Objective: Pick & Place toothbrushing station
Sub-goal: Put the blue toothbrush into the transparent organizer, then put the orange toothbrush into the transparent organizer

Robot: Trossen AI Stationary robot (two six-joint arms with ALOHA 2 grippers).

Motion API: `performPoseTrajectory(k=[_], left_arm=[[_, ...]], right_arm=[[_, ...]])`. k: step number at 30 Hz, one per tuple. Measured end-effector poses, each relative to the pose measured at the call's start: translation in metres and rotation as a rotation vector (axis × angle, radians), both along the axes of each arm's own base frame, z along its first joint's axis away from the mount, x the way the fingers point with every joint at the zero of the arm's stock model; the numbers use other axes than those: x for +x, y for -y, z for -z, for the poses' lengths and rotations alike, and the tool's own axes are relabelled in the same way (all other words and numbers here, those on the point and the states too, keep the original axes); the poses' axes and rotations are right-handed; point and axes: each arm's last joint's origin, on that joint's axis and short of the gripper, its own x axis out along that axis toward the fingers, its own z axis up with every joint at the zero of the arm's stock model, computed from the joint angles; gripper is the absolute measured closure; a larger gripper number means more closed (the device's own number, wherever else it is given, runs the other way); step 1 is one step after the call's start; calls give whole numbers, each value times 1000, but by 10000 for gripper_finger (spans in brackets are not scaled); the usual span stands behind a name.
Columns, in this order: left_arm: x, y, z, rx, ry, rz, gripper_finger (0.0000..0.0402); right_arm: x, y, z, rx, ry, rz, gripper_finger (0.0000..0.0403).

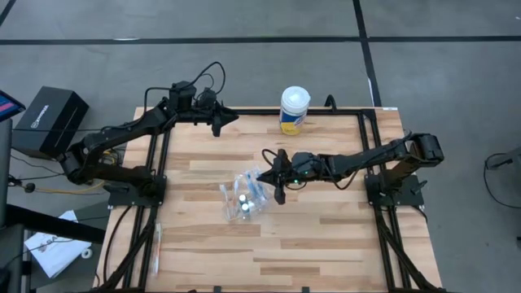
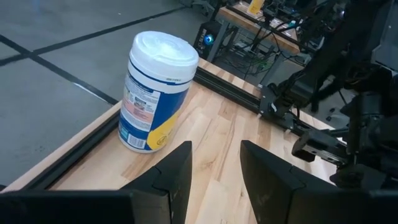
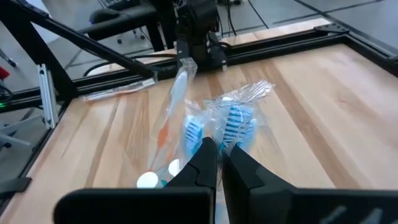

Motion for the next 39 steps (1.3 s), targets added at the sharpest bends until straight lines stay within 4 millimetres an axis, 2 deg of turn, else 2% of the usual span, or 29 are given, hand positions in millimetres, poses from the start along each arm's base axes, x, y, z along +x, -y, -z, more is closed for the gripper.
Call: performPoseTrajectory(k=[3, 6, 12, 23, 27, 39], left_arm=[[0, 0, 0, 0, 0, 0, 271], [0, 0, 0, 1, 0, 0, 271], [0, 0, 0, 1, 0, 0, 271], [0, 0, 0, 1, 1, 0, 271], [0, 0, 0, 1, 0, 0, 271], [0, 0, 0, 3, 0, -6, 271]], right_arm=[[2, 0, 3, -12, -3, -4, 403], [7, 1, 18, -5, -43, -21, 403], [21, 2, 34, 46, 9, -56, 403], [21, 8, 31, 63, 17, -55, 395], [21, 8, 31, 101, 14, -43, 357], [22, 10, 29, 130, 17, -50, 189]])
